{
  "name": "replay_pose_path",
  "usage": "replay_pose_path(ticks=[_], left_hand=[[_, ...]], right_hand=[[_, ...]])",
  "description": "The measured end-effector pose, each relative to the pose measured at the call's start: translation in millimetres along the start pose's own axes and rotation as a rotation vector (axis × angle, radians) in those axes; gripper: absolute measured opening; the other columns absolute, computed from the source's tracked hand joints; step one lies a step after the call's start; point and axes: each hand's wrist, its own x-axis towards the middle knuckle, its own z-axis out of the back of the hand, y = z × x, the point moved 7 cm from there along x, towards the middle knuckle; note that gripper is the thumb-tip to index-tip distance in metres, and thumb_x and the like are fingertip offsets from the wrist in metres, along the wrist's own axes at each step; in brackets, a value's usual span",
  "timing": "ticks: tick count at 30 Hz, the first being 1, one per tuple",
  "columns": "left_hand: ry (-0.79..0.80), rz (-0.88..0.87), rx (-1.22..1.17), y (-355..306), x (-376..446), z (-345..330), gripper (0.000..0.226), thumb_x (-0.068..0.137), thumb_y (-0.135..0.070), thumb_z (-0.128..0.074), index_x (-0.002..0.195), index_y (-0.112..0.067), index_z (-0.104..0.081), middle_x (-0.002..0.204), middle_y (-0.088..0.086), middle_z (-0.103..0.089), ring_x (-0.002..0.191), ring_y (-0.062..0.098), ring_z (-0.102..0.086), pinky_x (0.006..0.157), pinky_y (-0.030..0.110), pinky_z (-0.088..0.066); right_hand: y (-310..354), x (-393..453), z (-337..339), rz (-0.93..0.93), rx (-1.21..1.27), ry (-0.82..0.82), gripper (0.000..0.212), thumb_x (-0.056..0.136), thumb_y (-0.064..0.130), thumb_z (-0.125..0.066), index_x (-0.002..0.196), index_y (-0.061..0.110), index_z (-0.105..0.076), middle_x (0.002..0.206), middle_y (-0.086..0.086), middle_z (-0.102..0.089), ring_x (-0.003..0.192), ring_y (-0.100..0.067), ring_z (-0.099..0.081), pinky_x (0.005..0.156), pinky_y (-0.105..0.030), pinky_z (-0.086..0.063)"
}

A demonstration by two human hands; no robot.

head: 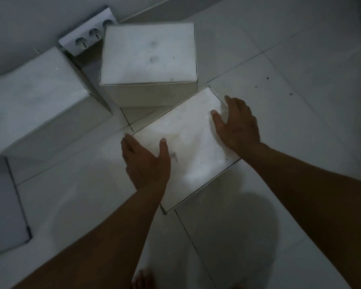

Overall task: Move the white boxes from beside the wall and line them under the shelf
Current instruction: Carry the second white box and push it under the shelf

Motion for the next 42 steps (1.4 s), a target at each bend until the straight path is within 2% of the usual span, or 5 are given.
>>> replay_pose_path(ticks=[6,12,21,33,42], left_hand=[[-0.066,0.062,-0.042,14,-3,-6,0.108,0.082,-0.060,-0.064,0.155,-0.013,0.001,0.163,0.008,-0.002,0.148,0.027,-0.015,0.113,0.042,-0.027],[0.010,0.284,-0.197,32,8,-11,0.113,0.076,-0.064,-0.068,0.155,-0.011,-0.008,0.149,0.015,-0.039,0.135,0.034,-0.039,0.110,0.048,-0.037],[0.010,0.288,-0.240,31,19,-2,0.104,0.069,-0.064,-0.075,0.148,-0.015,-0.028,0.141,0.013,-0.047,0.128,0.033,-0.046,0.104,0.049,-0.043],[0.072,0.139,-0.154,-6,15,123,0.109,0.068,-0.068,-0.072,0.151,-0.014,-0.027,0.145,0.009,-0.046,0.133,0.027,-0.044,0.110,0.042,-0.038],[0.068,0.147,-0.120,14,-36,221,0.107,0.070,-0.068,-0.071,0.151,-0.015,-0.026,0.144,0.008,-0.048,0.133,0.026,-0.045,0.111,0.038,-0.037]], right_hand=[[-1,4,-18,-0.039,0.022,0.099,0.072,0.093,0.063,-0.041,0.150,0.023,-0.024,0.144,-0.010,-0.044,0.130,-0.030,-0.043,0.105,-0.044,-0.034],[4,7,-15,-0.077,-0.038,0.056,0.071,0.089,0.068,-0.041,0.143,0.022,-0.034,0.132,-0.010,-0.056,0.117,-0.034,-0.054,0.096,-0.042,-0.039],[10,-7,-4,-0.136,-0.113,0.007,0.073,0.086,0.074,-0.041,0.132,0.018,-0.041,0.121,-0.010,-0.061,0.105,-0.036,-0.059,0.088,-0.042,-0.041],[80,-74,88,-0.266,-0.075,-0.021,0.075,0.086,0.073,-0.043,0.137,0.018,-0.037,0.126,-0.011,-0.058,0.108,-0.037,-0.057,0.087,-0.042,-0.041],[139,-155,136,-0.289,-0.054,-0.016,0.074,0.086,0.072,-0.046,0.137,0.019,-0.038,0.125,-0.010,-0.058,0.109,-0.036,-0.058,0.087,-0.040,-0.042]])
